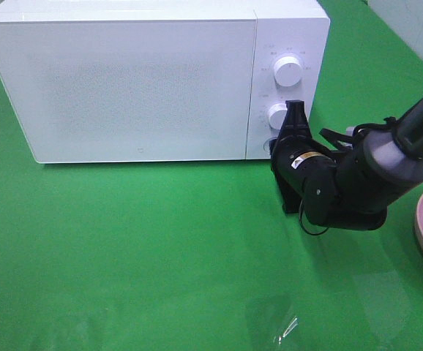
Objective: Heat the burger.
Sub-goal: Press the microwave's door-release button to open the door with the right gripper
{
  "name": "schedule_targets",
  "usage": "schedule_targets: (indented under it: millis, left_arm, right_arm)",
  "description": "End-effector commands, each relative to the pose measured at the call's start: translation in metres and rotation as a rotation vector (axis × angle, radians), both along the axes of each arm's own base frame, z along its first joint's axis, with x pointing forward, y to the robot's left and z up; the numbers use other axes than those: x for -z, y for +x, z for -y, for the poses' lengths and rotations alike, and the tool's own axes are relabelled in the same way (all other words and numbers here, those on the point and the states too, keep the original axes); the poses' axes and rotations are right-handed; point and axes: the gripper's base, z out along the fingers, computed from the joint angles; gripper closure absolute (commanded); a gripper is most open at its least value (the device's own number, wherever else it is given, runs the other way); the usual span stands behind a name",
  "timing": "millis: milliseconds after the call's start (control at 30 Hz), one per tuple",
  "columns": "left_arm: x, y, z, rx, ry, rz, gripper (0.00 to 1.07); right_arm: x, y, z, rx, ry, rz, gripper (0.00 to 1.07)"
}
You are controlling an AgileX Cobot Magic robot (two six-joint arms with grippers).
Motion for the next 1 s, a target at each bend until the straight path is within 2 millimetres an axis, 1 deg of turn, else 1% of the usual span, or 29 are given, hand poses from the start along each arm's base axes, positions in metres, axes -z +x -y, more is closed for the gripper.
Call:
schedule_targets:
  millis: [33,333,400,500,533,633,667,767,1000]
  left_arm:
    - [0.000,-0.002,0.000,0.006,-0.005,0.029,0.09]
    - [0.000,-0.002,0.000,0.006,-0.005,0.029,0.09]
    - [0.000,-0.002,0.000,0.006,-0.005,0.029,0.09]
    - [0.000,-0.002,0.000,0.006,-0.005,0.029,0.09]
    - [0.000,-0.002,0.000,0.006,-0.005,0.029,0.09]
    - [0.000,-0.002,0.000,0.006,-0.005,0.029,0.09]
    - [0.000,-0.002,0.000,0.006,-0.005,0.029,0.09]
    - [0.000,-0.002,0.000,0.006,-0.005,0.029,0.09]
    - [0.000,-0.002,0.000,0.006,-0.004,0.028,0.09]
  right_arm:
    - [-0.008,0.006,0.004,0.019,-0.012,0.074,1.07]
    - [-0.014,0.007,0.005,0.035,-0.004,0.147,1.07]
    - [-0.019,0.008,0.006,0.048,0.014,0.199,1.07]
    - [-0.022,0.008,0.006,0.055,0.016,0.226,1.07]
    - [-0.026,0.011,0.005,0.059,0.026,0.258,1.07]
    - [-0.029,0.014,0.004,0.057,0.032,0.280,1.07]
    - [-0.032,0.017,0.002,0.059,0.041,0.295,1.07]
    - [-0.033,0.023,0.003,0.067,0.041,0.316,1.07]
    - [-0.028,0.032,0.004,0.088,0.051,0.349,1.07]
